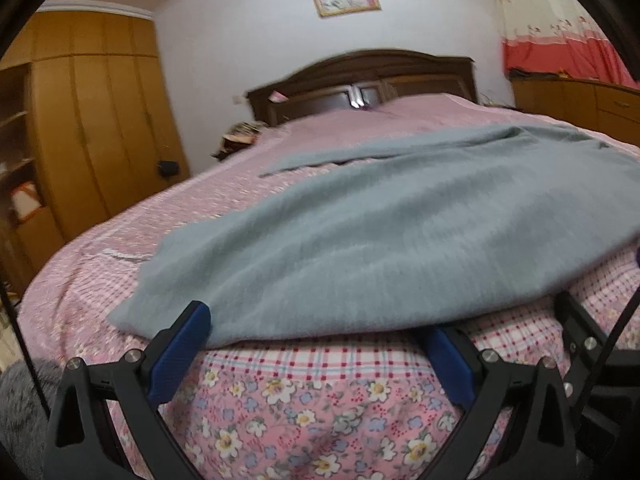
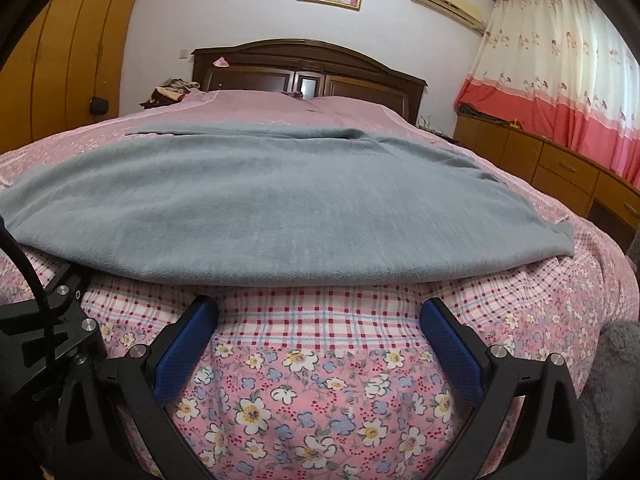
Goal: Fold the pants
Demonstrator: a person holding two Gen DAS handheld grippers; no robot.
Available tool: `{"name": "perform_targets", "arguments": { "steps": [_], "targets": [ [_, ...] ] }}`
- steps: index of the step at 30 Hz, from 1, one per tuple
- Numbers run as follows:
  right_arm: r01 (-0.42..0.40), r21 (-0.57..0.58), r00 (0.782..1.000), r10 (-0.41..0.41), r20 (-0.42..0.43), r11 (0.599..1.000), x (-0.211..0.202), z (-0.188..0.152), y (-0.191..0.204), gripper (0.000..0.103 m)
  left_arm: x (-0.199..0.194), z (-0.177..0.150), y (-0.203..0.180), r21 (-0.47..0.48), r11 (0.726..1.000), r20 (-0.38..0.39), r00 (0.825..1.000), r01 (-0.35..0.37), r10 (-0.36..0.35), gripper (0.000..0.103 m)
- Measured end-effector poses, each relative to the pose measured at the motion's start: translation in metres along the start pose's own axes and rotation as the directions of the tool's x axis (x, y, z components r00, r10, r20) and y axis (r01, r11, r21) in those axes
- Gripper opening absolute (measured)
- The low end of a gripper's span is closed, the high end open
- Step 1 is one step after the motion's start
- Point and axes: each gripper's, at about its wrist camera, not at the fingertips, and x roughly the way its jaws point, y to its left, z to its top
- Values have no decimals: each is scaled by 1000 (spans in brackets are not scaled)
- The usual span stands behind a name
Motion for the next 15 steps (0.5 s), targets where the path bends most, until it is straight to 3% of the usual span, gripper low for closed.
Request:
{"name": "perform_targets", "arguments": {
  "steps": [4, 15],
  "targets": [
    [-11, -3, 1000, 11, -13, 1000, 0, 3, -2, 103, 8, 4, 13, -34, 995, -50, 994, 93, -94, 103],
    [-43, -32, 999, 44, 10, 999, 0, 2, -5, 103, -4, -5, -3, -3, 998, -2, 998, 68, -68, 103]
  ]
}}
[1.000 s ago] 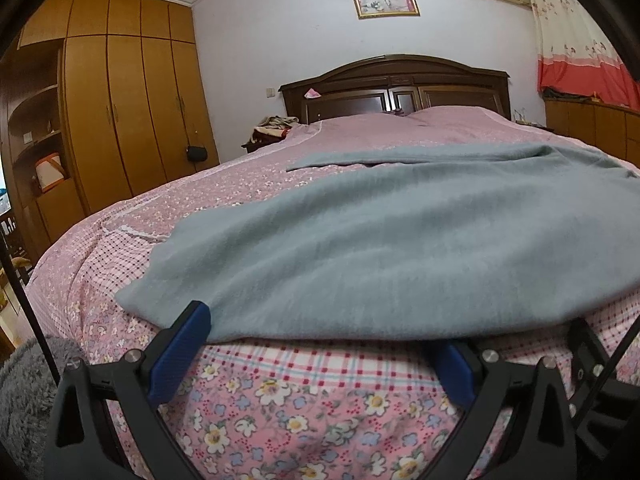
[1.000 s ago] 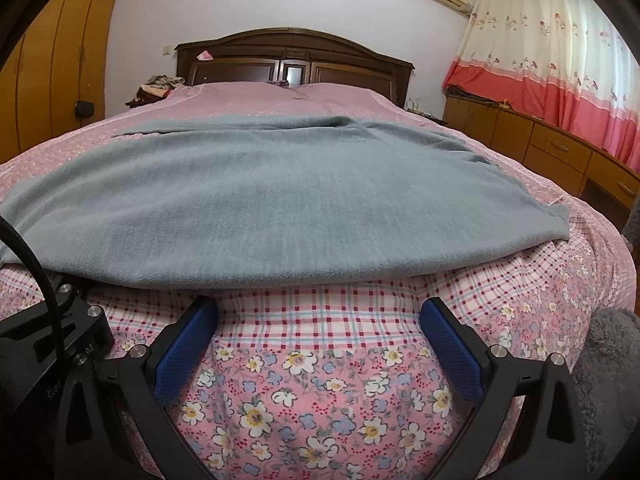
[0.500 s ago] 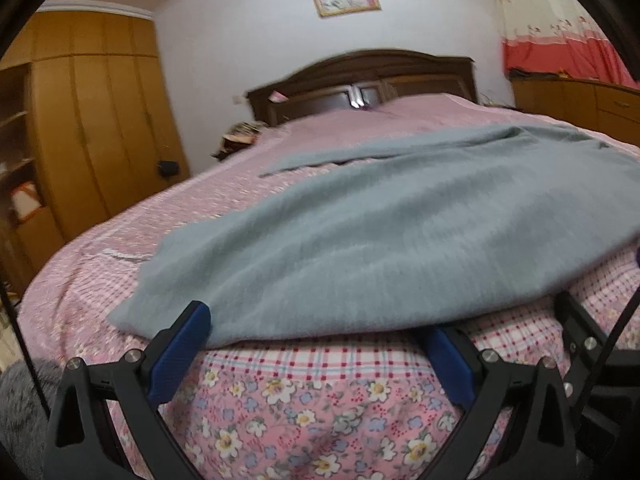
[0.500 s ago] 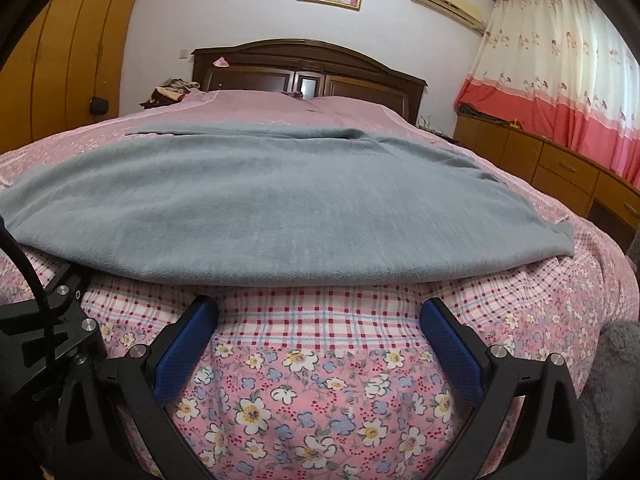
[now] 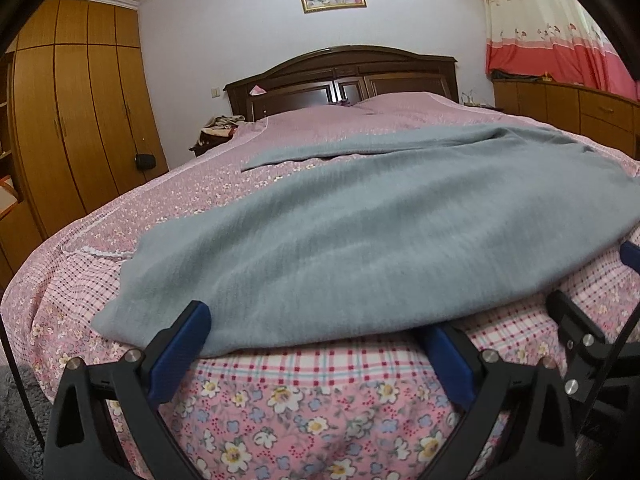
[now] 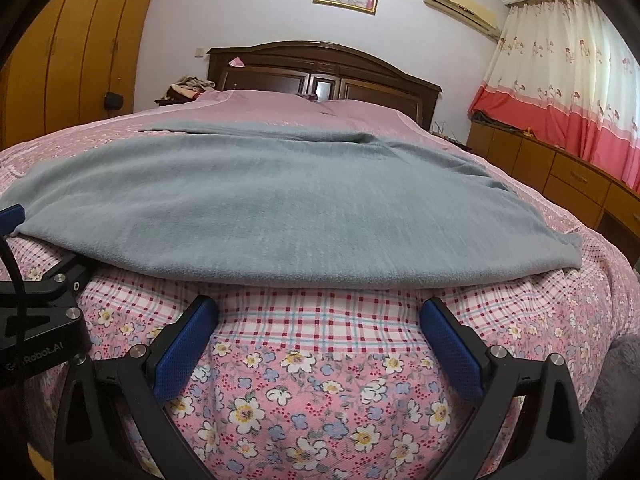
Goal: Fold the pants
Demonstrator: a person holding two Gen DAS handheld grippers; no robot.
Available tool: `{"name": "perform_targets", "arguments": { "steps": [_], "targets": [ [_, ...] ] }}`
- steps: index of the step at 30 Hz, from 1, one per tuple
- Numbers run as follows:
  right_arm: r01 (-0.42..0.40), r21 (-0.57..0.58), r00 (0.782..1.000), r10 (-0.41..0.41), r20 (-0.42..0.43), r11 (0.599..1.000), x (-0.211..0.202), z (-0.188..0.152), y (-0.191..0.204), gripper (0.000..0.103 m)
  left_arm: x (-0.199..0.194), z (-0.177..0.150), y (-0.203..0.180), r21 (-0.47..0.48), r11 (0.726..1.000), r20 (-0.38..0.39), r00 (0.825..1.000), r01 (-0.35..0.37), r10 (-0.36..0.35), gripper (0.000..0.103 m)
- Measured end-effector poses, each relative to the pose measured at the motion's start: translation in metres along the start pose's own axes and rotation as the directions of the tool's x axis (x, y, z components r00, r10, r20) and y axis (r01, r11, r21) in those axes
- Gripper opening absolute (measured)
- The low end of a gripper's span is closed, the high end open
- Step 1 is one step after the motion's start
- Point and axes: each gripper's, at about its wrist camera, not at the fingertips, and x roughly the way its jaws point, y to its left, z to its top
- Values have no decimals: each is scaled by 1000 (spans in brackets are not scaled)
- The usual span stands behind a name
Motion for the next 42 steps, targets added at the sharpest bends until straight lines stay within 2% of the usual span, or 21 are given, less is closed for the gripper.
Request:
{"name": "perform_targets", "arguments": {
  "steps": [5, 8, 10, 13, 15, 17, 20, 22, 23, 24, 25, 26, 27, 29, 32, 33, 35, 37, 40, 41, 42],
  "targets": [
    [3, -3, 1000, -3, 4, 1000, 0, 1, 1, 103, -2, 4, 3, -7, 1000, -26, 999, 27, -28, 103],
    [-1, -2, 1000, 1, 3, 1000, 0, 0, 1, 103, -4, 20, 12, 31, 997, -72, 995, 71, -69, 101],
    [-11, -17, 1000, 11, -27, 1000, 0, 3, 1, 103, -15, 28, 19, 48, 992, -38, 993, 114, -112, 93],
    [-92, -39, 993, 89, -75, 995, -4, 13, -4, 100, -39, 37, 41, -71, 975, 47, 978, 209, -206, 89],
    [-125, -31, 990, 122, -65, 992, -10, 16, -9, 98, -51, 44, 63, -181, 917, 88, 934, 356, -345, 89],
    [-166, 0, 986, 166, -16, 986, -21, 21, -17, 98, -59, 49, 79, -267, 867, 134, 907, 421, -399, 89],
    [-235, 20, 966, 232, 112, 972, -43, 34, -32, 98, -60, 53, 114, -411, 825, 161, 921, 388, -353, 89],
    [-235, 31, 954, 225, 201, 971, -56, 40, -41, 98, -51, 48, 142, -538, 762, 136, 930, 359, -342, 89],
    [-224, 38, 949, 209, 238, 974, -61, 42, -46, 98, -44, 40, 159, -625, 701, 125, 931, 343, -343, 89],
    [-213, 44, 948, 196, 250, 976, -62, 44, -49, 98, -37, 29, 174, -711, 624, 116, 929, 325, -351, 89],
    [-209, 53, 949, 190, 252, 976, -62, 46, -52, 98, -29, 20, 183, -763, 563, 108, 921, 317, -373, 90],
    [-210, 62, 950, 189, 248, 976, -61, 47, -55, 98, -16, 7, 194, -821, 483, 88, 902, 306, -422, 90],
    [-208, 79, 955, 185, 234, 975, -57, 48, -58, 98, -3, -5, 201, -861, 418, 66, 879, 289, -472, 89],
    [-203, 127, 966, 178, 187, 971, -47, 51, -67, 98, 10, -19, 210, -895, 333, 92, 852, 298, -515, 87],
    [-211, 228, 974, 185, 132, 950, -30, 49, -88, 98, 15, -21, 223, -904, 273, 135, 826, 328, -547, 87],
    [-210, 264, 976, 187, 108, 941, -23, 48, -95, 98, 14, -23, 229, -909, 250, 153, 823, 335, -547, 87],
    [-207, 358, 978, 205, 44, 910, -6, 42, -115, 98, 18, -26, 237, -921, 205, 174, 822, 330, -542, 87],
    [-199, 461, 974, 225, 0, 865, 6, 35, -136, 98, 23, -26, 241, -930, 183, 177, 824, 320, -539, 87],
    [-189, 575, 974, 227, 6, 796, 9, 34, -171, 94, 29, -23, 246, -937, 159, 187, 832, 310, -522, 84],
    [-178, 602, 980, 195, 39, 778, 3, 36, -190, 93, 29, -22, 249, -941, 160, 180, 844, 297, -505, 72],
    [-162, 617, 986, 156, 64, 770, -4, 36, -204, 90, 28, -21, 252, -943, 182, 159, 859, 278, -487, 42]
  ]
}}
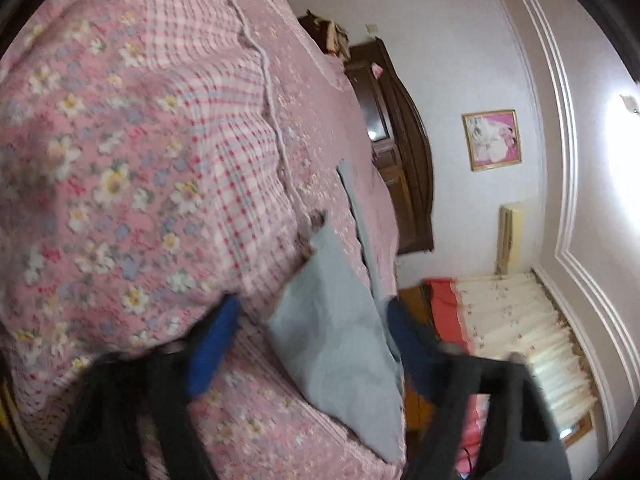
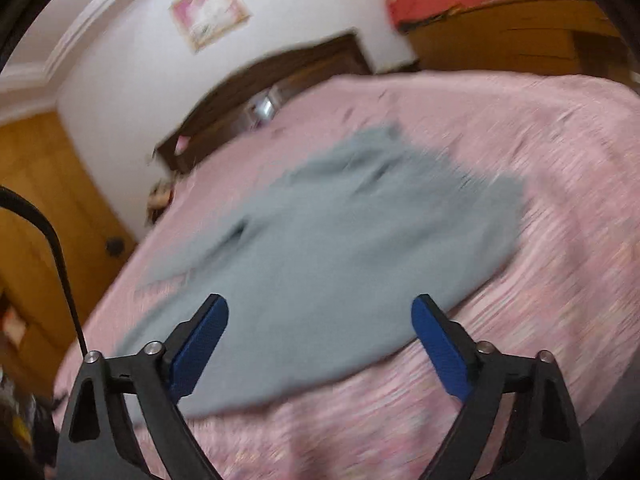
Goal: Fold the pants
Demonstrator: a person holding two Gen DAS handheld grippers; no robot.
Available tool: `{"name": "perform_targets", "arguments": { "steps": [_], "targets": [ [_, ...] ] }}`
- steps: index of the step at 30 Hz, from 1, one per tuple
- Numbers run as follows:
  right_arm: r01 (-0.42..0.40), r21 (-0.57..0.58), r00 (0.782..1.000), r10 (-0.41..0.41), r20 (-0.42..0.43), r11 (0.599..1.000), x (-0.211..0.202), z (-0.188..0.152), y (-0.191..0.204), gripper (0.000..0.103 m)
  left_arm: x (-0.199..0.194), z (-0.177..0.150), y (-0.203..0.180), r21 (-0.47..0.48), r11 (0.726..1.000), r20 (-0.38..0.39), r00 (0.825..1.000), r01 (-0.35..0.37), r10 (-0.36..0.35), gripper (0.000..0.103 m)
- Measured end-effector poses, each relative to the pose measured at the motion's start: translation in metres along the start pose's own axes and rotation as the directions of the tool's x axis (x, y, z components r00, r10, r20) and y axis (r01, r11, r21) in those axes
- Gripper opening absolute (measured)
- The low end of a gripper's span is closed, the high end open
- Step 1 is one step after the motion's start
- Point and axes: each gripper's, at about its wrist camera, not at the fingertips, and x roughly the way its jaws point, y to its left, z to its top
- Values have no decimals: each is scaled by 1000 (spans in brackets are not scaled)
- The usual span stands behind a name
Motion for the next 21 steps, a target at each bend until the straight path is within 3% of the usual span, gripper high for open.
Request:
{"name": "perform_targets", "arguments": {
  "steps": [2, 3, 4, 6, 9, 12, 14, 17, 18, 19, 21],
  "targets": [
    [64, 50, 992, -69, 108, 997, -21, 16, -29, 86, 2, 4, 3, 33, 994, 14, 995, -104, 103, 3],
    [101, 76, 986, -110, 128, 992, -28, 22, -43, 76, 5, 5, 5, 20, 993, 17, 993, -121, 120, 1],
    [149, 112, 979, -163, 124, 982, -33, 28, -62, 59, 5, 6, 10, -9, 993, 20, 993, -117, 117, 1],
    [212, 175, 965, -234, 117, 962, -39, 35, -91, 41, 6, 8, 14, -44, 994, 28, 994, -105, 106, 1],
    [213, 215, 960, -245, 138, 953, -44, 41, -117, 41, 12, 4, 13, -39, 991, 38, 991, -125, 127, 1],
    [85, 288, 989, -115, 90, 954, -33, 43, -134, 41, 15, -4, 6, -40, 990, 40, 989, -138, 140, 1],
    [39, 312, 997, -59, 55, 949, -19, 41, -133, 41, 16, -6, 5, -51, 990, 42, 990, -135, 137, 1],
    [47, 176, 997, -58, 55, 983, 1, 45, -102, 43, 14, -12, 13, -70, 990, 35, 992, -120, 123, 1],
    [58, 123, 997, -64, 43, 991, 10, 45, -89, 43, 10, -15, 20, -83, 991, 29, 994, -106, 109, 1],
    [116, 99, 992, -120, 29, 988, 19, 46, -84, 43, 2, -20, 34, -99, 991, 23, 996, -89, 92, 1],
    [303, 104, 953, -301, -30, 947, 34, 42, -86, 39, -2, -17, 46, -134, 989, 14, 998, -57, 59, 1]
  ]
}}
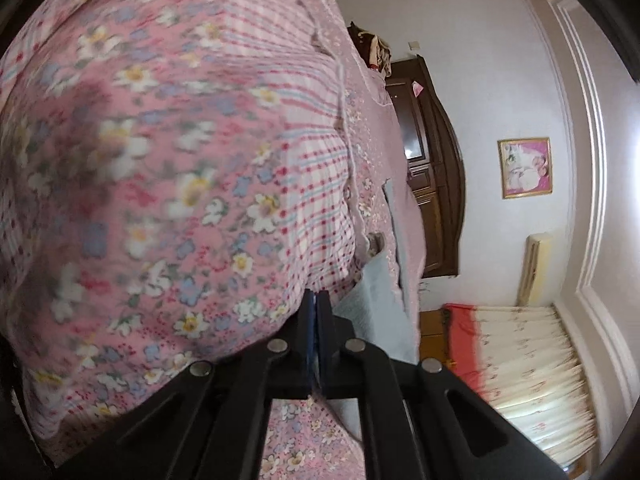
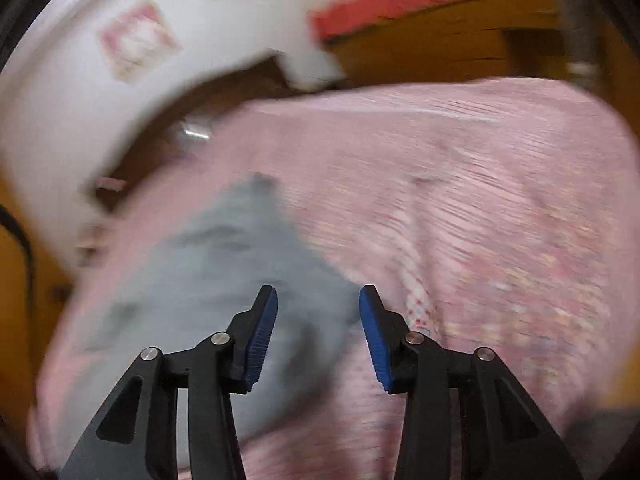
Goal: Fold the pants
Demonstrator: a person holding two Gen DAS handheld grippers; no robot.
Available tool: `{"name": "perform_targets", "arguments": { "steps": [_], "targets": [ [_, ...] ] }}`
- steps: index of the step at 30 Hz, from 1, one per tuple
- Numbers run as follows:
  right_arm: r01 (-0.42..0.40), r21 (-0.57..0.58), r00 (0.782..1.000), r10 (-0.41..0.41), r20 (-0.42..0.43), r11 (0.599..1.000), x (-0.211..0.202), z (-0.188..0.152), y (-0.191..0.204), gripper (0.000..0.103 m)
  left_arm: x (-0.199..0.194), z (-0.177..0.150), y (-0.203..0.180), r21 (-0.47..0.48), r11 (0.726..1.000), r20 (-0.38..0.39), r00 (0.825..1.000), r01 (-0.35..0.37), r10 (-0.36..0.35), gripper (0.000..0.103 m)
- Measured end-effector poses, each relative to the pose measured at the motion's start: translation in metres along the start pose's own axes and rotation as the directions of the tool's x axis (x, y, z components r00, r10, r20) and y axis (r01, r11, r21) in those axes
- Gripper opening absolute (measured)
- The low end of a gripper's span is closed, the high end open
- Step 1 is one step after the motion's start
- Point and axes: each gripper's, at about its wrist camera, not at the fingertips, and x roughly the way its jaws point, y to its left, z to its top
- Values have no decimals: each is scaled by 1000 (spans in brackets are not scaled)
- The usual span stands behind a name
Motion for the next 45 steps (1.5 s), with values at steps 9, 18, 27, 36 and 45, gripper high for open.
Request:
{"name": "perform_targets", "arguments": {
  "steps": [9, 18, 27, 36, 45],
  "targets": [
    [-65, 115, 998, 68, -19, 991, 6, 3, -18, 36, 2, 8, -3, -5, 1000, -11, 1000, 0, 0, 1],
    [-363, 233, 932, 355, 78, 902, 13, 38, -51, 10, -4, 44, -32, -51, 990, -12, 991, 132, -133, 1],
    [-682, 262, 731, 634, 252, 683, 25, 82, -14, 10, -1, 80, -121, 37, 991, 24, 991, 127, -128, 1],
    [-686, 101, 720, 653, 235, 721, 43, 123, 43, 10, 41, 115, -180, 74, 997, 114, 993, 11, -19, 1],
    [-596, 144, 802, 581, 136, 790, 87, 136, 60, 10, 100, 121, -226, 187, 978, 145, 987, -91, 65, 1]
  ]
}}
